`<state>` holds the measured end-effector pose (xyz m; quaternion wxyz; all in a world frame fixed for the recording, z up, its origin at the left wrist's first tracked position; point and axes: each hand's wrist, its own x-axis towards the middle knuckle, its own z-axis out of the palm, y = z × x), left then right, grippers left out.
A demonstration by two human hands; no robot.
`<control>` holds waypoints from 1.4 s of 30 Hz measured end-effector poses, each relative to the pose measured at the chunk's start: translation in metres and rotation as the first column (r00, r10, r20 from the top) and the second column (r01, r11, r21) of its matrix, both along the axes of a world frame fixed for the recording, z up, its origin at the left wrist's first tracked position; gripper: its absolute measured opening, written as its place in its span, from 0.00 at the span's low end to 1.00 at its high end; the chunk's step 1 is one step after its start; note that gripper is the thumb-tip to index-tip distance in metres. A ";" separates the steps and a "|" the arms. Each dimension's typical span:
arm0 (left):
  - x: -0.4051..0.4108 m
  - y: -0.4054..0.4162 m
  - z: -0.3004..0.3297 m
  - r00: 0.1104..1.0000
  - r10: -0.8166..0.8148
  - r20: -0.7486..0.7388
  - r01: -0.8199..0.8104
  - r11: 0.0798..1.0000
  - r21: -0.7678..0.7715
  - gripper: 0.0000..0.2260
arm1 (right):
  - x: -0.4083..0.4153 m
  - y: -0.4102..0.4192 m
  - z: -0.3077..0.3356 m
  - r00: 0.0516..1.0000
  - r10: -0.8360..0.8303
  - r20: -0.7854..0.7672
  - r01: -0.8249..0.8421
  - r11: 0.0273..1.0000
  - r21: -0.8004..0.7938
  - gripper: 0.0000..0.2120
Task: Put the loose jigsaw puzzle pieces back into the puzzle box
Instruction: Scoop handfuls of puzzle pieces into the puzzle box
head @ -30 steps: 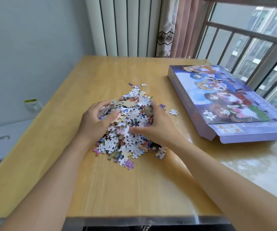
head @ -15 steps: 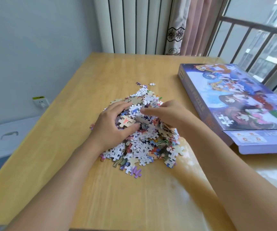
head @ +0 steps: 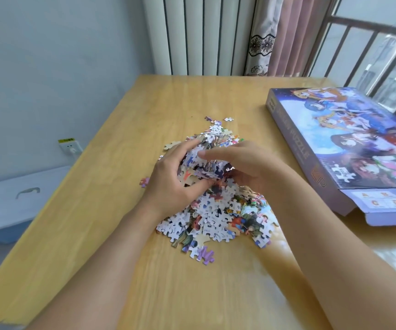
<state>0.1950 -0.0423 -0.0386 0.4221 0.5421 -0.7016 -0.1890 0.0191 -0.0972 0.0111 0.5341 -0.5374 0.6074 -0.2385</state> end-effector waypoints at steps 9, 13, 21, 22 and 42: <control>-0.010 0.005 0.003 0.997 -0.069 0.038 0.068 0.997 0.028 0.44 | 0.007 0.001 -0.005 0.991 -0.056 0.118 0.048 0.997 0.064 0.39; -0.010 0.005 0.001 0.996 -0.085 -0.012 0.086 0.996 0.034 0.49 | 0.003 0.003 -0.007 0.988 -0.075 0.133 0.062 0.993 0.098 0.30; 0.000 0.001 0.003 0.998 -0.003 0.059 0.008 0.997 -0.079 0.36 | -0.034 0.001 0.002 0.907 -0.106 0.407 0.099 0.994 0.040 0.33; 0.000 0.001 0.002 0.998 0.001 0.065 0.005 0.996 -0.086 0.33 | -0.037 0.002 0.002 0.883 -0.104 0.457 0.092 0.995 0.047 0.37; -0.024 0.017 0.025 0.996 0.086 -0.009 -0.085 0.967 -0.240 0.09 | -0.069 0.034 0.006 0.850 -0.242 0.468 0.207 0.970 0.124 0.09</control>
